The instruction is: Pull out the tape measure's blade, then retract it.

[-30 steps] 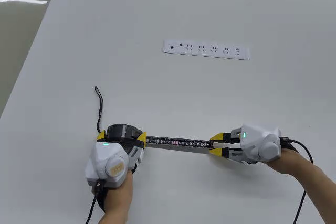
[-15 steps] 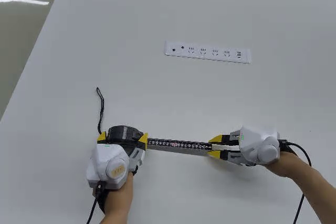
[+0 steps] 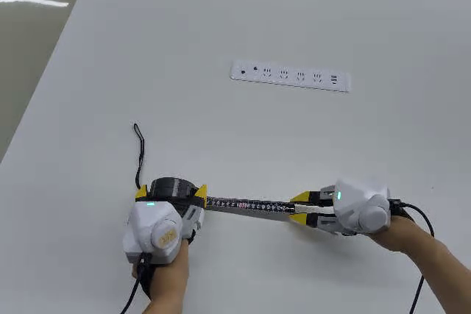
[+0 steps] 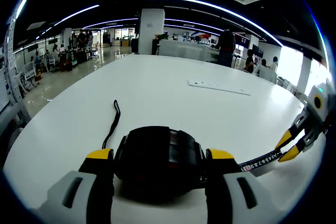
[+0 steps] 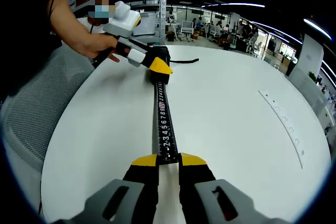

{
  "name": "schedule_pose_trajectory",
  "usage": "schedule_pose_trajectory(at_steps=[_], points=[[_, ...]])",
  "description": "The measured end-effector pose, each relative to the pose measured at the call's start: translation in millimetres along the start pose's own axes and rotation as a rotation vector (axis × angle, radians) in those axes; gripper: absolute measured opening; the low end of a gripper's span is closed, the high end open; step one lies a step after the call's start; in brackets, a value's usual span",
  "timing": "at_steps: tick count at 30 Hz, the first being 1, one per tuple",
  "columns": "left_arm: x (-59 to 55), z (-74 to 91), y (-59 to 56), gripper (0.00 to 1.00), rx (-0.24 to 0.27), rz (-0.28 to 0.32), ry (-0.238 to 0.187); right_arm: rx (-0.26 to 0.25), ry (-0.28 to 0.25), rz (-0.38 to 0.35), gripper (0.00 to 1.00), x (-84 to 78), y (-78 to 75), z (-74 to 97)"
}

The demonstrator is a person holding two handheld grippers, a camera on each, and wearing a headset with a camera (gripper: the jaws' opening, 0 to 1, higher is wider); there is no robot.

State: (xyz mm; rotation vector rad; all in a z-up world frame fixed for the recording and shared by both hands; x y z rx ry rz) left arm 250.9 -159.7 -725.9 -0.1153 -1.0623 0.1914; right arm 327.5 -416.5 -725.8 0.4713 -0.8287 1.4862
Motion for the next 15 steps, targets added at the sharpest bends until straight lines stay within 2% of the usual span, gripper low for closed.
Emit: schedule_pose_trajectory(at_steps=[5, 6, 15], points=[[-0.3, -0.1, 0.4, 0.67, 0.008, -0.016, 0.015, 0.000, -0.001, -0.002, 0.12, 0.4, 0.6, 0.6], [-0.1, -0.1, 1.5, 0.67, 0.009, 0.002, 0.020, -0.001, -0.001, -0.006, 0.12, 0.7, 0.5, 0.8], [-0.4, 2.0, 3.4, 0.64, -0.011, 0.024, 0.020, -0.006, -0.005, -0.005, 0.12, 2.0, -0.1, 1.4]])
Point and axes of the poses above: the centre of the closed fingertips' face, and the gripper's own axes: z roughly backward along the fingers, y roughly to its left, x roughly out of its top, the point moved 6 cm from there along z, roughly backward along the fingers, and after that the axes turned 14 degrees about -x, right-handed, at the moved point
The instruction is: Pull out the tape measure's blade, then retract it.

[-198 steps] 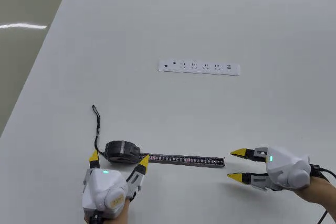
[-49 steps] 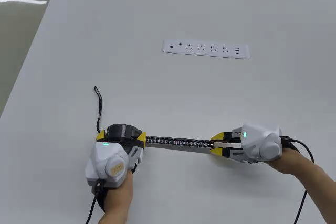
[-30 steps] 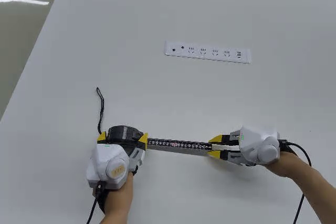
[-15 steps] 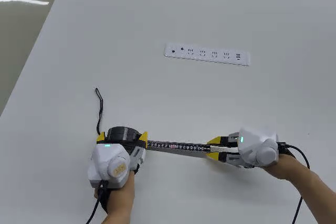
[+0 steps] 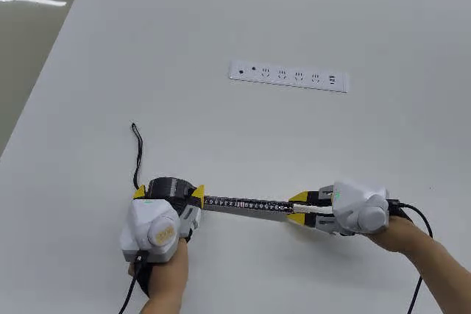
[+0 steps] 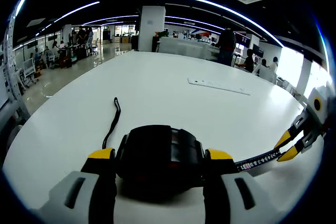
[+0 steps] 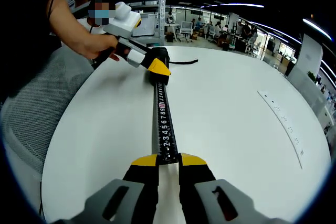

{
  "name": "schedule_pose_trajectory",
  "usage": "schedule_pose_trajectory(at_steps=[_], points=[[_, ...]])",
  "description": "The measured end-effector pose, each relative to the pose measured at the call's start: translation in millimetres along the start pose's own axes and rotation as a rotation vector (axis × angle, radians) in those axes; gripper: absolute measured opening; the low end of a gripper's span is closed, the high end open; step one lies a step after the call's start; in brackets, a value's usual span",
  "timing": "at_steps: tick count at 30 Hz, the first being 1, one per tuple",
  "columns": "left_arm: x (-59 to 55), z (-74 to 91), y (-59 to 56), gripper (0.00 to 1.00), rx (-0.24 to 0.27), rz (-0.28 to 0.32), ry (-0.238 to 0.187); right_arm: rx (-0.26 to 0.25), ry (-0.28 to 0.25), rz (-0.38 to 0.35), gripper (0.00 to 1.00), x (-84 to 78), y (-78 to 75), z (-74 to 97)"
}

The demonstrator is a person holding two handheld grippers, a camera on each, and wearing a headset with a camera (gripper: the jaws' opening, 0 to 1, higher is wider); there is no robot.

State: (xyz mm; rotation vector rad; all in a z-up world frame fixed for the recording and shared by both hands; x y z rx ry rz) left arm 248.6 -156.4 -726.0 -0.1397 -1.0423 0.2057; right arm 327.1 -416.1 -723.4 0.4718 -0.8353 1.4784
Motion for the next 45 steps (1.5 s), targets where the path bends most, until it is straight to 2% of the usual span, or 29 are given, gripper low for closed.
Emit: schedule_pose_trajectory(at_steps=[5, 14, 35, 45], points=[[0.7, 0.9, 1.9, 0.64, -0.012, 0.021, -0.008, -0.003, -0.003, 0.000, 0.12, 1.2, -0.6, -0.6], [1.6, 1.9, 2.0, 0.63, -0.032, 0.024, -0.004, 0.000, -0.004, 0.001, 0.12, 4.7, 0.6, -2.8], [2.2, 2.5, 4.5, 0.63, -0.051, 0.054, -0.008, -0.002, -0.005, 0.004, 0.12, 9.5, 0.9, -8.5], [2.9, 3.5, 5.2, 0.63, -0.065, 0.064, -0.004, 0.000, -0.020, 0.009, 0.12, 15.7, 2.3, -17.0]])
Point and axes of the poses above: the centre of the closed fingertips' face, and the gripper's own axes: z roughly backward along the fingers, y roughly to its left, x roughly out of its top, the point moved 6 cm from there along z, roughly backward along the fingers, and after that the axes turned 14 degrees about -x, right-handed, at the moved point
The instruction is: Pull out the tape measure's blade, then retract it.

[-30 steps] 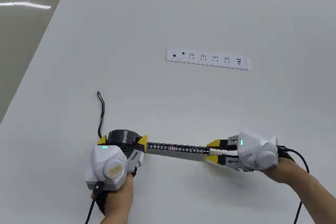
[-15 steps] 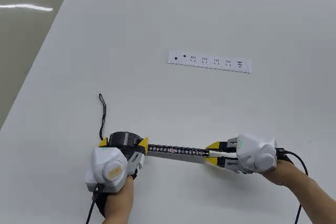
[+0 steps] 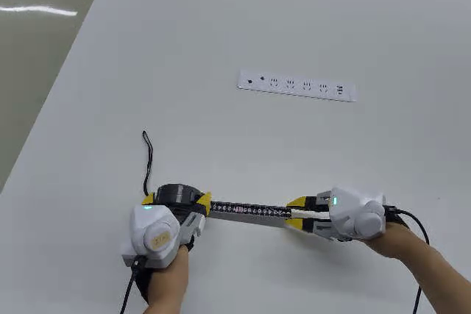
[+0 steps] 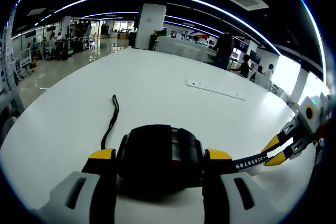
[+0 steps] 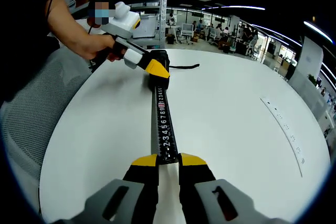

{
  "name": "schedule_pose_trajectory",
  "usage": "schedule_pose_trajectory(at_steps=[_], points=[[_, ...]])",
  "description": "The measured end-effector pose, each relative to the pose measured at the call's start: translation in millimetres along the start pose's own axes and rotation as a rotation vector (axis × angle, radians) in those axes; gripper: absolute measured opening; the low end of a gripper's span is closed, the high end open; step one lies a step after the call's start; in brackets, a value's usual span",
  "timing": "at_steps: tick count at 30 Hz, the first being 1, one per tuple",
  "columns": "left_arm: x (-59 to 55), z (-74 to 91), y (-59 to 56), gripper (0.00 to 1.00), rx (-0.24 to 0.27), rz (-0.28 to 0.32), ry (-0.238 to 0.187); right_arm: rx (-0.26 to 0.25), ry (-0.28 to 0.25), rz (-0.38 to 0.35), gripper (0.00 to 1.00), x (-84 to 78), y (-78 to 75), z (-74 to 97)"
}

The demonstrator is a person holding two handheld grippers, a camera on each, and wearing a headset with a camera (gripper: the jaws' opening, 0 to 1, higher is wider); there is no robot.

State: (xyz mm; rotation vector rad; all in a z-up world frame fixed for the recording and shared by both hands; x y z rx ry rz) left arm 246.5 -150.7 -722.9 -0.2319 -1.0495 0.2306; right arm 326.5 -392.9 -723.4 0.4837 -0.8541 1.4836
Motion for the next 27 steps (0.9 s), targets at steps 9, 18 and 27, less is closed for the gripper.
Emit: schedule_pose_trajectory(at_steps=[9, 18, 27], points=[[0.3, 0.3, 0.8, 0.62, -0.011, 0.006, 0.002, 0.002, -0.010, 0.000, 0.12, 5.7, 1.6, -6.8], [0.7, 0.7, 1.2, 0.62, -0.019, 0.011, 0.005, 0.009, -0.016, 0.003, 0.12, 11.7, 3.5, -13.6], [0.7, 0.8, 1.4, 0.62, -0.026, 0.014, 0.010, 0.018, -0.020, 0.005, 0.12, 17.4, 6.1, -22.0]])
Point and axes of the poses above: the centre of the closed fingertips' face, and the gripper's own axes: z roughly backward along the fingers, y roughly to its left, x roughly out of its top, the point moved 6 cm from there along z, roughly backward along the fingers, and after that the axes turned 14 degrees about -x, right-handed, at the moved point
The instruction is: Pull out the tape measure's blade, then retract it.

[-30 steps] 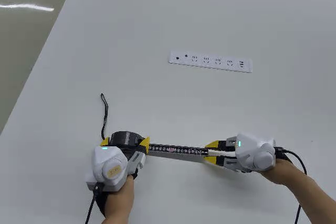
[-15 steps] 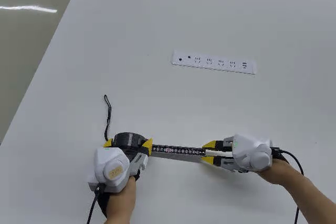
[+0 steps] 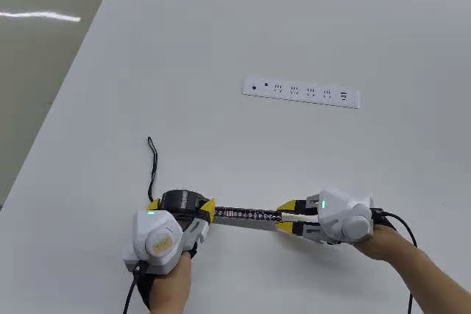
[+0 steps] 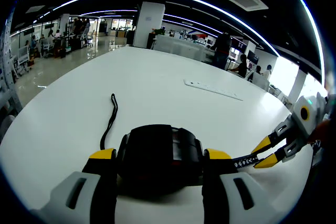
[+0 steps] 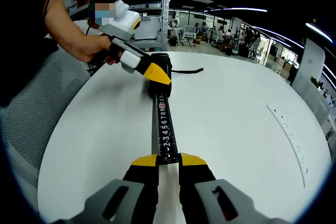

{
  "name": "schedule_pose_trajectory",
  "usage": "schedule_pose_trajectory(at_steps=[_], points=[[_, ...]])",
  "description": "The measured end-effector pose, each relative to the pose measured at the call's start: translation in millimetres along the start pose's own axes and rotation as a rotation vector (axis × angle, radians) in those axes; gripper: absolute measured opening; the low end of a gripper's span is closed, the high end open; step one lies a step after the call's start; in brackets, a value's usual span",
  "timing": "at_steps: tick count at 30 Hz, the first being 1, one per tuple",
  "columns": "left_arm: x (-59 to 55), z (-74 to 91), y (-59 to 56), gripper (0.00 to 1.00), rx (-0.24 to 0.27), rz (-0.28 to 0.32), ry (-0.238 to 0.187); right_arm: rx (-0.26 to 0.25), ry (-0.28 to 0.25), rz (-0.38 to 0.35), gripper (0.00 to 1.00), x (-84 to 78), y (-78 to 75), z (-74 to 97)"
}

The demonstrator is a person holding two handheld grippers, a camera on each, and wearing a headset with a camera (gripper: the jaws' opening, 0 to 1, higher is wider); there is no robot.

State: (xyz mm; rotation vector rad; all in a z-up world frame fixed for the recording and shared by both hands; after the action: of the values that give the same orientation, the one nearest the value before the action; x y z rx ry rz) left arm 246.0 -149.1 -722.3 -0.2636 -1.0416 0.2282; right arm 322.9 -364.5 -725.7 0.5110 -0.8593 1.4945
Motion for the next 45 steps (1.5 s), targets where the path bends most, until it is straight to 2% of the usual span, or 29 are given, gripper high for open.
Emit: schedule_pose_trajectory(at_steps=[45], points=[[0.5, 0.5, 0.8, 0.62, -0.019, 0.008, 0.006, 0.035, -0.046, 0.001, 0.12, 32.1, 14.3, -48.0]])
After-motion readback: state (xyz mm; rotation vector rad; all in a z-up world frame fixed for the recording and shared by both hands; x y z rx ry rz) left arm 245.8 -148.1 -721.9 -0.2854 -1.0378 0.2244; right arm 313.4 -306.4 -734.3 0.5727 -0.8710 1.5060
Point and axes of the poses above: the centre of the closed fingertips' face, and the gripper's own axes: z roughly backward along the fingers, y roughly to its left, x roughly out of its top, the point moved 6 cm from there along z, roughly backward along the fingers, and after that the axes turned 14 degrees about -x, right-handed, at the moved point
